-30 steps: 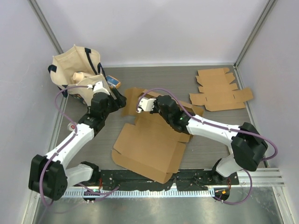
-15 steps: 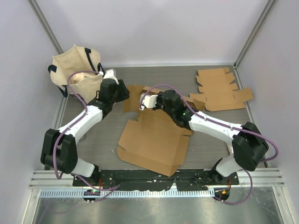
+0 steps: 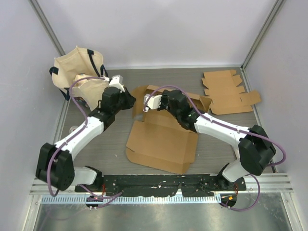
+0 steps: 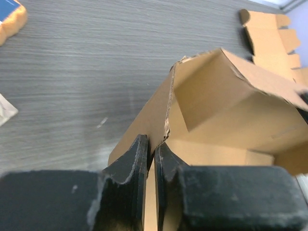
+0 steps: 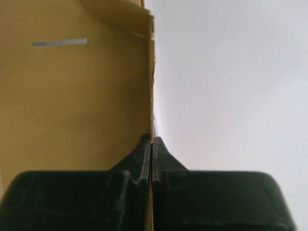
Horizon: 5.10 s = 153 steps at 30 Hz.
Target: Fold the paper box
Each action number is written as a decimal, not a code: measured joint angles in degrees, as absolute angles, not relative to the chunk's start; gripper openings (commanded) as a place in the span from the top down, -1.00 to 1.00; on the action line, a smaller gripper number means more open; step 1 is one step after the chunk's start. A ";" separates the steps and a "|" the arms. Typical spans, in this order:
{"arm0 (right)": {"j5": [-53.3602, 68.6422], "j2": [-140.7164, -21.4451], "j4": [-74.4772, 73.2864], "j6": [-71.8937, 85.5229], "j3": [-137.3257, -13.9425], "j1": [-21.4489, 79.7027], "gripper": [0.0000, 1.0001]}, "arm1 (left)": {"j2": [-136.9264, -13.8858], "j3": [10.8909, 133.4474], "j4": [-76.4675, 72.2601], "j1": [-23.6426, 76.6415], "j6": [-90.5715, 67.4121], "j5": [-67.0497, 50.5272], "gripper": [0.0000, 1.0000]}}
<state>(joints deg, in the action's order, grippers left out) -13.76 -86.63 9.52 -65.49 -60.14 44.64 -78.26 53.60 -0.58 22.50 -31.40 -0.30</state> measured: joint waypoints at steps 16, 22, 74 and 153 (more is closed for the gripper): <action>-19.14 -86.59 29.78 -71.92 -45.58 49.43 0.92 | -66.57 33.12 -15.53 31.77 -34.41 3.03 0.64; -20.51 -85.67 35.16 -72.84 -42.15 50.43 0.91 | -63.53 31.11 -14.09 31.77 -34.22 4.54 -0.22; -7.92 -81.97 18.83 -64.12 -48.25 45.74 0.92 | -75.48 52.36 -5.76 37.54 -0.95 3.62 0.45; -15.35 -74.91 3.38 98.78 -48.60 34.81 0.97 | -70.63 48.53 -5.69 42.74 -7.90 21.06 -0.26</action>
